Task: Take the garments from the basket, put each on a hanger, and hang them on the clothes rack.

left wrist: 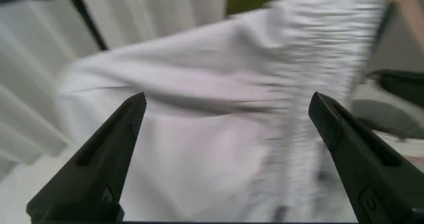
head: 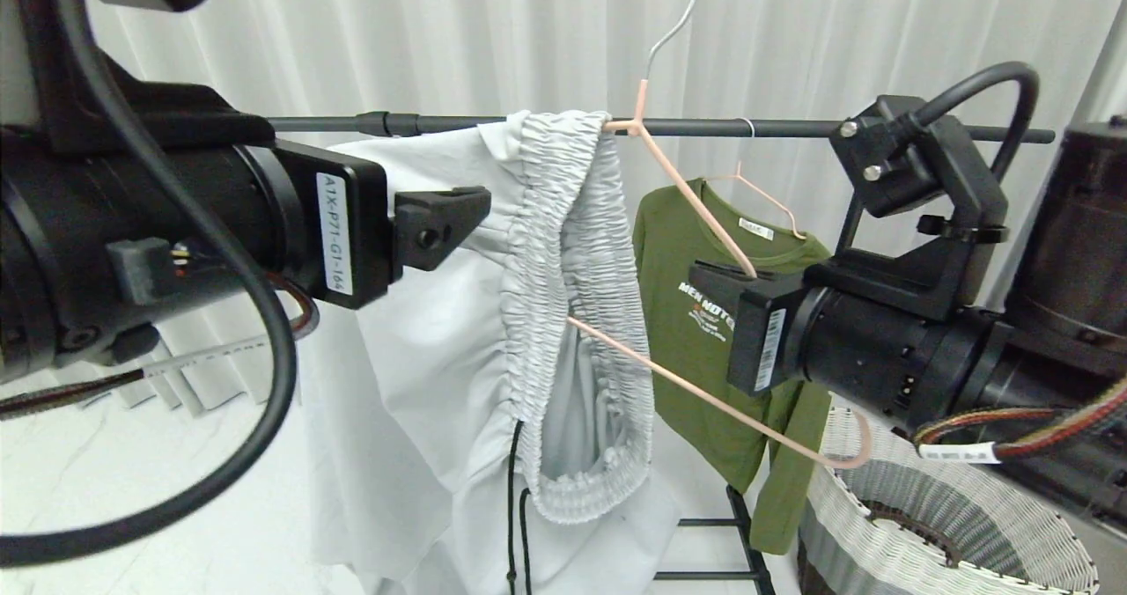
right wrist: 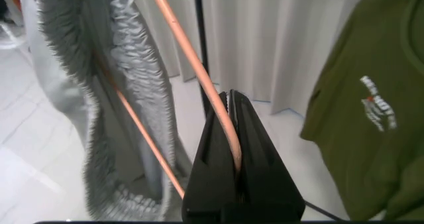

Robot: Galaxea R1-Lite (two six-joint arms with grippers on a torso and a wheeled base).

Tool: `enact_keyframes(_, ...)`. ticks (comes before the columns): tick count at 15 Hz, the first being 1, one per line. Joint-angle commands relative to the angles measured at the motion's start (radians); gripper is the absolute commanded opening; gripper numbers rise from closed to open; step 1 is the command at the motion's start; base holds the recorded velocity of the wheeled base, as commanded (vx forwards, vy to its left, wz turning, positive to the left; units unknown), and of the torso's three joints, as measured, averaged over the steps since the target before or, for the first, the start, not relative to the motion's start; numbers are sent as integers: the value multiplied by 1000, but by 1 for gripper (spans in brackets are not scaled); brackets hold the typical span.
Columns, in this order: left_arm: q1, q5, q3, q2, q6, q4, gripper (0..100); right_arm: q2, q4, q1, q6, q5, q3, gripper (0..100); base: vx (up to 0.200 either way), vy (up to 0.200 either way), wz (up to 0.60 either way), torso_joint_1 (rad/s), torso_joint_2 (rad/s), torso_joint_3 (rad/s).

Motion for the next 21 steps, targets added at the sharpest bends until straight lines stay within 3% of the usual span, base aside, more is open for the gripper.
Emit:
enact_keyframes(1, 39, -30, 17, -25, 57, -23, 100, -73, 1, -38, -30, 27, 48, 0, 0, 0, 0, 0, 0, 0)
enact_keyframes(4, 40, -197, 63, -17, 215, -118, 100, -114, 24, -36, -53, 36, 87, 0, 0, 0, 0, 0, 0, 0)
enact_keyframes(5, 43, -222, 75, -11, 233, -135, 100, -119, 33, -33, -53, 36, 90, 0, 0, 0, 0, 0, 0, 0)
enact_keyframes(7, 80, -304, 113, 29, 368, -192, 100, -125, 38, -18, -55, 36, 88, 0, 0, 0, 0, 0, 0, 0)
enact_keyframes(11, 168, -367, 95, 80, 494, -204, 100, -134, 41, -8, -89, 36, 93, 0, 0, 0, 0, 0, 0, 0)
enact_keyframes(16, 178, -380, 98, 90, 511, -247, 100, -122, 41, 42, -129, 53, 91, 0, 0, 0, 0, 0, 0, 0)
enact_keyframes(21, 178, -380, 102, 92, 511, -247, 100, -134, 41, 51, -221, 105, 102, 0, 0, 0, 0, 0, 0, 0)
